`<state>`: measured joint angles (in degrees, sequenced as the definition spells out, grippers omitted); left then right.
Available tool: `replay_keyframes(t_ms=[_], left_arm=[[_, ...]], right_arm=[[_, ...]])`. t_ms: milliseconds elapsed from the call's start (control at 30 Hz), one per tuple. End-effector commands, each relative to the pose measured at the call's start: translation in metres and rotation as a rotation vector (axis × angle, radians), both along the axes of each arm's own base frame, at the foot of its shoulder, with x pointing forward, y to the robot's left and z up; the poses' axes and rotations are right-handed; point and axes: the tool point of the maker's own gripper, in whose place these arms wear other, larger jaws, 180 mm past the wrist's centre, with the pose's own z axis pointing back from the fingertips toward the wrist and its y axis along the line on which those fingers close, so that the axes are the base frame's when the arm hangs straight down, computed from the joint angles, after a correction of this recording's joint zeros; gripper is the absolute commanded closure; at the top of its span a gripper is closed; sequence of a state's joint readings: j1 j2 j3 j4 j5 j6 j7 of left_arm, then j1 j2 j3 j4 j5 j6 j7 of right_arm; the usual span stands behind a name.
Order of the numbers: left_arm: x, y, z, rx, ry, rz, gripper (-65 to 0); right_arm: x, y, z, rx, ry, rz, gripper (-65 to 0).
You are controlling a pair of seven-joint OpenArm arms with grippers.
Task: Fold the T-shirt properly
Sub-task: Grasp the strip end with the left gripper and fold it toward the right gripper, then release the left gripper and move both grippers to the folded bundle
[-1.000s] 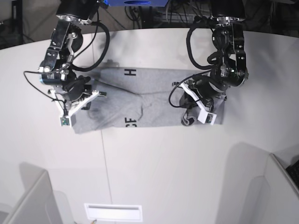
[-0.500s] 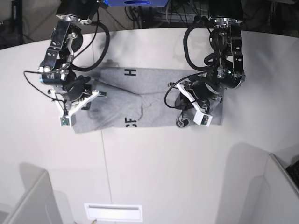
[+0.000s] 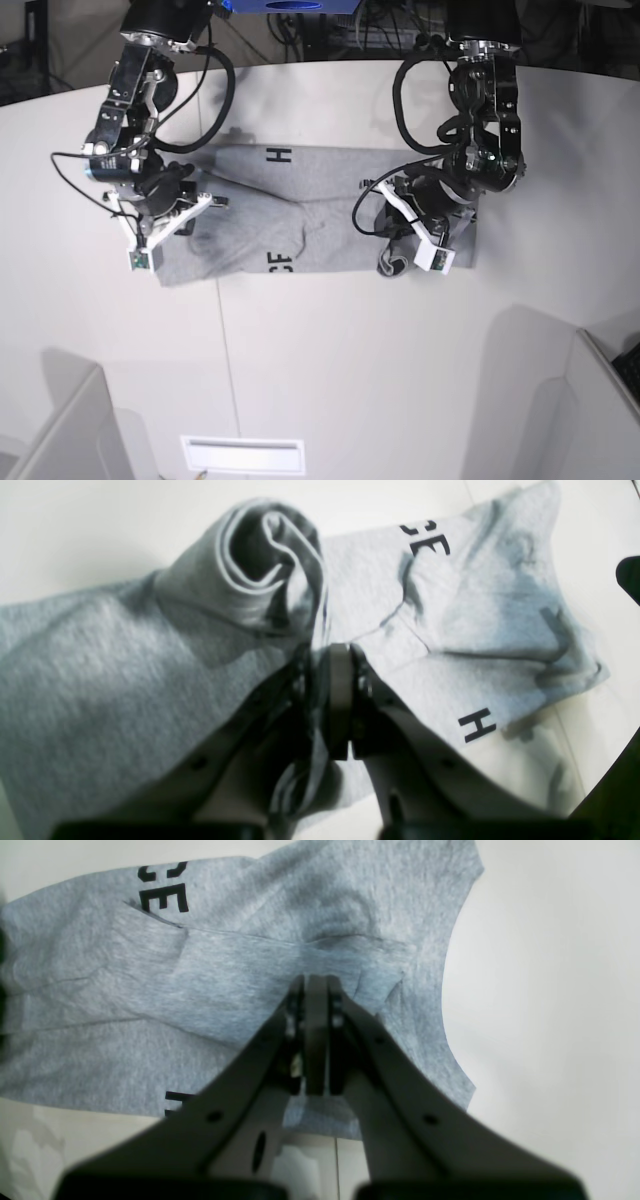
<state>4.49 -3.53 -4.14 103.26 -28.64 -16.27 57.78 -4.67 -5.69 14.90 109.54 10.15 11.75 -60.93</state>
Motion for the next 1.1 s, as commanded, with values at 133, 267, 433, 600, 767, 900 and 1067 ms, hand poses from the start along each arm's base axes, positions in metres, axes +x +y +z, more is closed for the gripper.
replay_keyframes(t_ms=[133,267,433,600,767,900,1067], left_arm=[[0.013,-0.011,-0.001,-0.056,0.002,0.009,-19.6],[0.017,-0.039,-0.008,-0.107,0.033,-0.024,-28.8],[0.011,-0.073,-0.003,-0.110,0.025,-0.126,-29.9],[0.013,-0.065,0.037,-0.107,-0.101,-0.114,-29.0],[0.004,0.058,0.050,-0.007,-0.156,0.204,-6.3],[-0.014,0.161,0.047,0.112,-0.141,0.434,0.0],[-0.051,0.241,0.047,0.252,-0.095,0.571,0.0]], right_arm=[[0.009,0.000,0.013,0.003,-0.053,-0.003,0.0],[0.009,0.000,0.013,0.003,-0.053,-0.003,0.0],[0.009,-0.001,0.013,0.002,-0.054,-0.003,0.0],[0.011,-0.003,0.015,-0.006,-0.059,-0.003,0.0],[0.016,0.000,0.019,0.003,-0.061,-0.001,0.0],[0.028,-0.003,0.032,0.092,-0.087,-0.026,-40.5],[0.039,-0.053,0.021,0.258,-0.082,-0.139,-54.8]])
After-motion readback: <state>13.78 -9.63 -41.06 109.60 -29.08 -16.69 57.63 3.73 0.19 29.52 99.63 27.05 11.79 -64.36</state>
